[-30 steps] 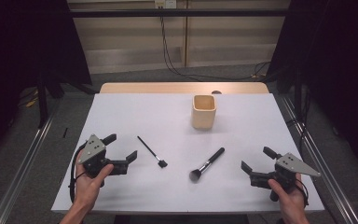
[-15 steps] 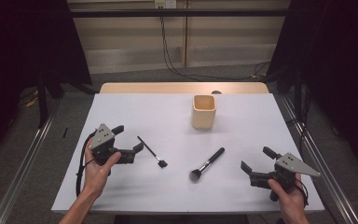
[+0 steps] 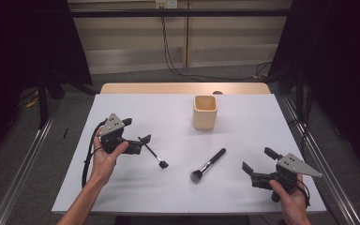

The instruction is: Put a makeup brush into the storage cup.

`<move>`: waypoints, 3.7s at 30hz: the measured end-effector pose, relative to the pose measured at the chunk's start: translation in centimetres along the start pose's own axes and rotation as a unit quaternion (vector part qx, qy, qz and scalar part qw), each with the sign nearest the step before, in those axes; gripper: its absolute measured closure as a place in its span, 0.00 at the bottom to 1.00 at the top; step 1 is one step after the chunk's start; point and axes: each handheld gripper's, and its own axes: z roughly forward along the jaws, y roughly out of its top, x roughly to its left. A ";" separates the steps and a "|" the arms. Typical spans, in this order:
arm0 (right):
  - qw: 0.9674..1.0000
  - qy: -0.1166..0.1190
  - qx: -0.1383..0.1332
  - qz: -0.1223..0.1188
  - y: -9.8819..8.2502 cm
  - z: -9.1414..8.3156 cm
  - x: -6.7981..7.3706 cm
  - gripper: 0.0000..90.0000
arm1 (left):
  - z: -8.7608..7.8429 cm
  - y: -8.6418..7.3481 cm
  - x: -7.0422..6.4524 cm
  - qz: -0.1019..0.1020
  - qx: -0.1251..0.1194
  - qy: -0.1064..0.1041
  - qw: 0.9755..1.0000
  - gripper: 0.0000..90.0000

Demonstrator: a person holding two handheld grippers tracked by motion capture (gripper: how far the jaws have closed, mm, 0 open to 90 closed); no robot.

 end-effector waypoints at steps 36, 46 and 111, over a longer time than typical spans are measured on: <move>1.000 0.006 0.005 -0.007 0.0 0.1 0.1 0.00 | 3.1 1.9 1.4 0.074 0.216 -0.068 0.971 0.04; 1.000 0.006 0.005 -0.007 0.0 0.2 0.2 0.00 | 4.1 1.9 2.0 0.091 0.280 -0.077 0.953 0.06; 1.000 0.016 0.013 -0.008 -0.1 0.4 0.2 0.00 | 10.4 0.2 1.5 0.188 0.453 -0.192 0.850 0.48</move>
